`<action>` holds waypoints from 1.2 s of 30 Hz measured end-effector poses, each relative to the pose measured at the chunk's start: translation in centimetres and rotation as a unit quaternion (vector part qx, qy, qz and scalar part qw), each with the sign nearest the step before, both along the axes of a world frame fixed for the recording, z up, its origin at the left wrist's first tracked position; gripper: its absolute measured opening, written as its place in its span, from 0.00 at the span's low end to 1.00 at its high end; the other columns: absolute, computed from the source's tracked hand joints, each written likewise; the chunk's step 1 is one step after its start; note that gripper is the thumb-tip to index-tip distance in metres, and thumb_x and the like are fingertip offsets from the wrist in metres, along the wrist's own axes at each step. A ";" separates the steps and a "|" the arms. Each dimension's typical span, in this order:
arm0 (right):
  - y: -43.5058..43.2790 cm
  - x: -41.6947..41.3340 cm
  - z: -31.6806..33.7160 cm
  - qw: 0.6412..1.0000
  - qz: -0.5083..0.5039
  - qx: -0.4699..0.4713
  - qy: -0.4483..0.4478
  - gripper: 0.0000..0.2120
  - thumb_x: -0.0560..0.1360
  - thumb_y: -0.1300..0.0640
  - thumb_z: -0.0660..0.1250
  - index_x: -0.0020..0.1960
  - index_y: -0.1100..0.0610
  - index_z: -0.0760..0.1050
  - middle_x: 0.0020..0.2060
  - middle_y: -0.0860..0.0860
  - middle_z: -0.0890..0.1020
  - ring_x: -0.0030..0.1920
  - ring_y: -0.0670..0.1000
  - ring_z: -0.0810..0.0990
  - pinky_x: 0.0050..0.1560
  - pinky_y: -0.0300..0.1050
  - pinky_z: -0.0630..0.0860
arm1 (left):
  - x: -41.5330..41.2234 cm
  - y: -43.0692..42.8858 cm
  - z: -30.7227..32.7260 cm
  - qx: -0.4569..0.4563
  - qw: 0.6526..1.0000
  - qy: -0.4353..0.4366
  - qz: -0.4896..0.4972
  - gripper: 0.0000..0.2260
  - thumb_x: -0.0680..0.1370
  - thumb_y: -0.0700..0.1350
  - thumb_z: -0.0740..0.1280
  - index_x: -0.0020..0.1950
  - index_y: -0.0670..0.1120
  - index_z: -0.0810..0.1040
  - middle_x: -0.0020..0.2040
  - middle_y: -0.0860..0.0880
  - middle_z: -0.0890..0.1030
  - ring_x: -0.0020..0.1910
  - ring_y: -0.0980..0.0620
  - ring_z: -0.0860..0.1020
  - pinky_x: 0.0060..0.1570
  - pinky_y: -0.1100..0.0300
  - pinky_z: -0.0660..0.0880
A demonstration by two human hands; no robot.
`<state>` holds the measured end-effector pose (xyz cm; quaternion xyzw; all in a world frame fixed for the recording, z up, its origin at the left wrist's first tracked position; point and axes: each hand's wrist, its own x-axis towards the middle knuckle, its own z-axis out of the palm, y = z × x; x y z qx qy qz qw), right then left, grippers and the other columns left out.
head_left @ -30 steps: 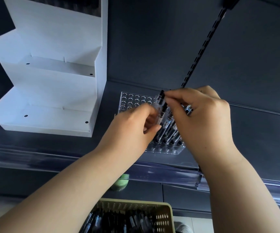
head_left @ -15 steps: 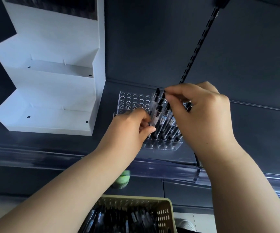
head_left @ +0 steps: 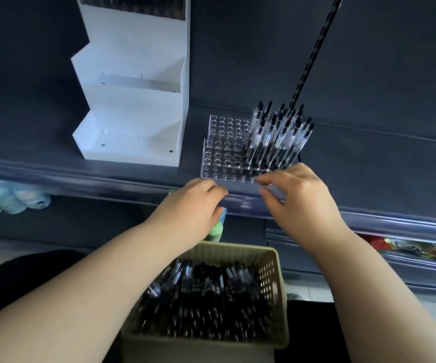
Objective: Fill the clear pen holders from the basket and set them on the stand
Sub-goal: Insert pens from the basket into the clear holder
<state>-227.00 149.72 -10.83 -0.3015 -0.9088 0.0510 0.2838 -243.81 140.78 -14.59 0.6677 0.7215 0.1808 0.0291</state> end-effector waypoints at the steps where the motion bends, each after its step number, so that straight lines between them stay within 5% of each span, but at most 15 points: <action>1: -0.6 0.3 -0.8 0.999 -0.009 -0.033 -0.031 0.09 0.70 0.63 0.71 0.51 0.58 0.82 0.42 0.54 0.83 0.48 0.56 0.78 0.48 0.47 0.77 | 0.2 -0.8 -0.4 -0.027 1.000 0.006 0.001 0.17 0.80 0.49 0.60 0.68 0.49 0.70 0.63 0.51 0.72 0.64 0.51 0.68 0.60 0.55 0.70; 7: -3.6 1.6 -5.3 0.952 -0.057 -0.240 -0.179 0.13 0.74 0.55 0.67 0.58 0.52 0.78 0.52 0.49 0.81 0.55 0.49 0.76 0.57 0.43 0.73 | 1.3 -5.5 -3.2 -0.150 0.988 -0.036 0.029 0.13 0.79 0.49 0.60 0.63 0.51 0.72 0.57 0.53 0.74 0.56 0.50 0.73 0.51 0.49 0.75; 14: -6.4 1.3 -11.2 0.885 -0.120 -0.362 -0.268 0.10 0.74 0.58 0.65 0.53 0.53 0.80 0.50 0.53 0.82 0.50 0.54 0.79 0.52 0.42 0.76 | 1.5 -7.4 -8.1 -0.313 0.943 0.005 0.108 0.14 0.78 0.39 0.59 0.62 0.49 0.74 0.60 0.48 0.74 0.56 0.45 0.75 0.53 0.54 0.74; 18: -8.3 1.1 -14.6 0.858 -0.135 -0.414 -0.272 0.11 0.74 0.60 0.64 0.54 0.53 0.80 0.52 0.54 0.81 0.51 0.54 0.80 0.54 0.42 0.76 | 1.5 -8.4 -11.4 -0.389 0.901 -0.048 0.186 0.14 0.78 0.42 0.57 0.63 0.43 0.74 0.62 0.41 0.74 0.60 0.41 0.72 0.59 0.56 0.70; 22: -9.0 0.1 -16.6 0.850 -0.139 -0.427 -0.274 0.13 0.75 0.60 0.63 0.57 0.53 0.78 0.53 0.54 0.81 0.52 0.55 0.79 0.54 0.44 0.77 | 1.5 -8.2 -12.7 -0.408 0.889 -0.112 0.175 0.15 0.81 0.39 0.56 0.66 0.38 0.71 0.65 0.40 0.73 0.64 0.43 0.72 0.58 0.58 0.69; 29: -7.7 -1.7 -18.5 0.829 -0.195 -0.409 -0.327 0.12 0.76 0.62 0.61 0.57 0.57 0.77 0.52 0.55 0.81 0.51 0.56 0.80 0.48 0.47 0.78 | 1.3 -6.7 -14.8 -0.376 0.888 -0.114 0.241 0.12 0.78 0.42 0.58 0.58 0.43 0.78 0.56 0.44 0.79 0.55 0.43 0.77 0.54 0.54 0.74; 32: -7.5 -2.2 -18.8 0.820 -0.226 -0.373 -0.371 0.10 0.77 0.58 0.62 0.57 0.56 0.75 0.52 0.53 0.81 0.52 0.54 0.80 0.42 0.45 0.72 | 1.4 -6.0 -15.4 -0.373 0.883 -0.102 0.266 0.13 0.80 0.50 0.57 0.56 0.46 0.78 0.52 0.47 0.80 0.52 0.46 0.78 0.51 0.56 0.74; 36: -7.2 -2.7 -19.2 0.818 -0.237 -0.358 -0.382 0.10 0.77 0.54 0.63 0.56 0.55 0.76 0.52 0.51 0.80 0.51 0.54 0.79 0.40 0.43 0.69 | 1.5 -5.6 -16.0 -0.371 0.879 -0.085 0.287 0.20 0.79 0.60 0.53 0.54 0.49 0.78 0.51 0.50 0.81 0.54 0.49 0.78 0.59 0.59 0.67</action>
